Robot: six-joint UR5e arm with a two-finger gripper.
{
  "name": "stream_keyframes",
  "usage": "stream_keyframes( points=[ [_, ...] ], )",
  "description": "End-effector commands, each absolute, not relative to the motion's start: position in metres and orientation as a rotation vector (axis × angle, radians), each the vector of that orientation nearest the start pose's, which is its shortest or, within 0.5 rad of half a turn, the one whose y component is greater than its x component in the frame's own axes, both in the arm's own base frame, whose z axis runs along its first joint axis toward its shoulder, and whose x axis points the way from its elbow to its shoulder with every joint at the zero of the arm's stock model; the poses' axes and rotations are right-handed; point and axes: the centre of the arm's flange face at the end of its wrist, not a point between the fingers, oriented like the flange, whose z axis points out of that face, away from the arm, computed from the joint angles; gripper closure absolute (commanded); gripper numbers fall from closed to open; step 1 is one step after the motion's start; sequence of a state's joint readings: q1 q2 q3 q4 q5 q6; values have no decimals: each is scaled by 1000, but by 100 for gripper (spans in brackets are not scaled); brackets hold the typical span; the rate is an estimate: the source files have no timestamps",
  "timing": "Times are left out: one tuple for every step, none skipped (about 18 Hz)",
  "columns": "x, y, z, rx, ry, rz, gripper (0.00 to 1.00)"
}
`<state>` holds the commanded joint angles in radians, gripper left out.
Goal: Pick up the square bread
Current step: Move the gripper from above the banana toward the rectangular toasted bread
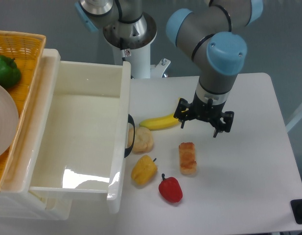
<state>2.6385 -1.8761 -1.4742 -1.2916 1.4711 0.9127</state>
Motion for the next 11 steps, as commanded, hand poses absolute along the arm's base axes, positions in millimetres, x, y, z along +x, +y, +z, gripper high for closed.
stream_keyframes(
  points=[
    [-473,424,393,-3014,-217,1,0],
    [-473,424,394,-3013,-208,6,0],
    [-472,424,391,-3016,-206,0,0],
    [-472,424,389,-3018,-206,-6,0],
    [-472,424,388,-3019,-207,-8,0],
    [-470,424,384,-3022,-207,-16,0],
    [-468,424,379,-3027,-208,-28,0],
    [-467,425,376,-3025,-208,-28,0],
    [-467,425,373,-3024,-208,-24,0],
    [-466,424,368,-3024,-208,-24,0],
    [-466,424,366,-3022,-210,-25,0]
  ],
)
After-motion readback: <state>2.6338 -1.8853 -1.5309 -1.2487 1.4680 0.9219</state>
